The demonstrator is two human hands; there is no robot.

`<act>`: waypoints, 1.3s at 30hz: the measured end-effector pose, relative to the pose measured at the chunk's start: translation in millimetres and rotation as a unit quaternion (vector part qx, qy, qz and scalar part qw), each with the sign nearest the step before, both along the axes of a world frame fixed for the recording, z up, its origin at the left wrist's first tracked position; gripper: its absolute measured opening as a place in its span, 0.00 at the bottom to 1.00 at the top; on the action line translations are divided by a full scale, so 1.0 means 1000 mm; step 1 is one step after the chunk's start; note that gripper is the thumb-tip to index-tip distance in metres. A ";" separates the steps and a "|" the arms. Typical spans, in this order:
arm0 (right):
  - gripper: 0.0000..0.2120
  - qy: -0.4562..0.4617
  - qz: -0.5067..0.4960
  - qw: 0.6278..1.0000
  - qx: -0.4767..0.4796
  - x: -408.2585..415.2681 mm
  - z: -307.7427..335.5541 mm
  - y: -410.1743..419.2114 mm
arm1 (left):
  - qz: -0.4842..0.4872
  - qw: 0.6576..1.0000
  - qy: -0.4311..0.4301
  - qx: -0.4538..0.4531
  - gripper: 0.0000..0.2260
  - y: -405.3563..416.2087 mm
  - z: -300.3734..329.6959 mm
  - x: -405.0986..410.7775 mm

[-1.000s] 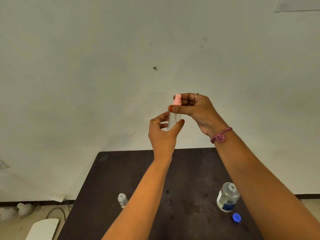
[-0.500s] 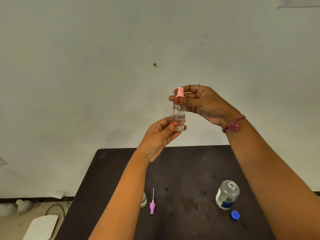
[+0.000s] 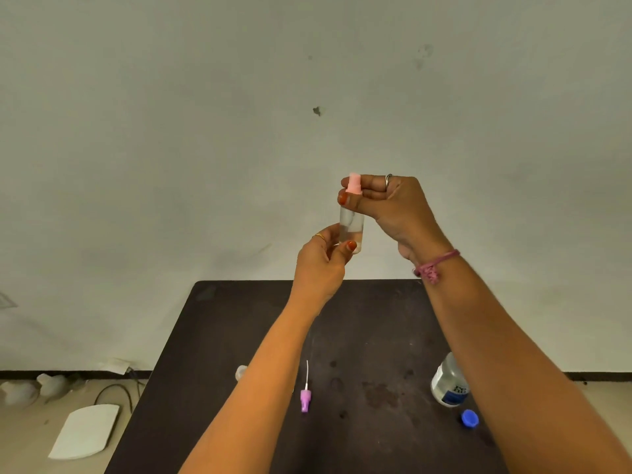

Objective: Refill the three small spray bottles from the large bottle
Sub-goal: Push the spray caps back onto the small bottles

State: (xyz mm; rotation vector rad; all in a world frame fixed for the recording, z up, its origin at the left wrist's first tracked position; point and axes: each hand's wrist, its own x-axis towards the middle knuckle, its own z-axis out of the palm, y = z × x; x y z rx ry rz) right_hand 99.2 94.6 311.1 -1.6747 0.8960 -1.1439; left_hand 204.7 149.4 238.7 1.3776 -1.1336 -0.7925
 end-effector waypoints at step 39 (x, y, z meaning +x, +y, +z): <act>0.21 0.179 -0.166 0.952 0.184 0.117 -0.285 -0.141 | 0.135 0.968 0.095 0.190 0.15 -0.061 -0.151 0.146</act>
